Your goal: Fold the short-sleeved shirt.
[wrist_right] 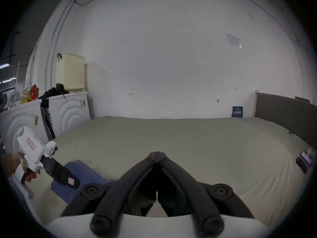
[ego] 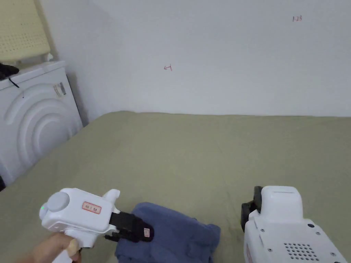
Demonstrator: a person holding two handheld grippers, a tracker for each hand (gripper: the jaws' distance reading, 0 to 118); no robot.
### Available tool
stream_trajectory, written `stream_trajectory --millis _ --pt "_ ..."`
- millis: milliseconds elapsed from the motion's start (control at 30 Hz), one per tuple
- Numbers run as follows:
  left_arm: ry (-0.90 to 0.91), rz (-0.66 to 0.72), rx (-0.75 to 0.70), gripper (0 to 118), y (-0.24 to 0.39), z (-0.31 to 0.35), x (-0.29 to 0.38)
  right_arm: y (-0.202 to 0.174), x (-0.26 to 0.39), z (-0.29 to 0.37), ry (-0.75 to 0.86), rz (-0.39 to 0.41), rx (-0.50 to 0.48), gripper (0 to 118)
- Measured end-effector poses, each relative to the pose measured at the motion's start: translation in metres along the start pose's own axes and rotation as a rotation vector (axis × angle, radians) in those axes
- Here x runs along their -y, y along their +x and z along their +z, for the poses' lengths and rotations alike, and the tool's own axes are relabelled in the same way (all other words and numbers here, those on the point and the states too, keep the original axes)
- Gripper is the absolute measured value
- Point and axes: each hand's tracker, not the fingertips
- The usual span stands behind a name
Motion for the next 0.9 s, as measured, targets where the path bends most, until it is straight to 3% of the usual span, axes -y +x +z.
stream_trajectory --millis 100,200,300,333,367,400,433,567,600,633,700,767,833,900 --pt "-0.017 0.006 -0.090 22 -0.050 0.051 -0.010 -0.034 0.006 -0.006 -0.017 -0.042 -0.098 0" --pt "-0.056 0.042 -0.163 22 -0.080 0.087 -0.013 -0.053 0.015 -0.009 -0.035 -0.033 -0.161 0" --pt "-0.049 0.108 -0.246 24 -0.107 0.108 -0.012 -0.060 0.027 -0.012 -0.039 -0.030 -0.173 0" --pt "-0.034 0.110 -0.245 38 -0.114 0.111 -0.010 -0.061 0.030 -0.014 -0.047 -0.035 -0.178 0" --pt "-0.020 0.123 -0.301 67 -0.116 0.113 -0.011 -0.060 0.034 -0.015 -0.058 -0.038 -0.192 0" --pt "0.001 0.126 -0.326 104 -0.118 0.115 -0.012 -0.059 0.035 -0.014 -0.067 -0.041 -0.196 0" --pt "0.032 0.130 -0.359 116 -0.119 0.120 -0.013 -0.057 0.038 -0.015 -0.080 -0.043 -0.203 0" --pt "0.199 0.116 -0.433 110 -0.089 0.157 -0.019 -0.044 0.036 -0.017 -0.106 -0.045 -0.193 0" --pt "0.272 0.084 -0.467 96 -0.073 0.162 -0.017 -0.040 0.034 -0.016 -0.106 -0.048 -0.179 0" --pt "0.322 0.025 -0.501 71 -0.053 0.166 -0.014 -0.035 0.030 -0.015 -0.108 -0.055 -0.155 0" --pt "0.391 -0.109 -0.529 0 -0.016 0.164 -0.003 -0.022 0.018 -0.010 -0.106 -0.063 -0.147 0" --pt "0.415 -0.184 -0.676 0 0.028 0.141 0.005 -0.009 0.007 -0.004 -0.090 -0.053 -0.103 0" --pt "0.403 -0.184 -0.624 0 0.062 0.119 0.017 0.009 -0.003 0.005 -0.085 -0.058 -0.089 0" --pt "0.489 -0.241 -0.661 0 0.109 0.089 0.034 0.030 -0.012 0.013 -0.088 -0.050 -0.058 0"
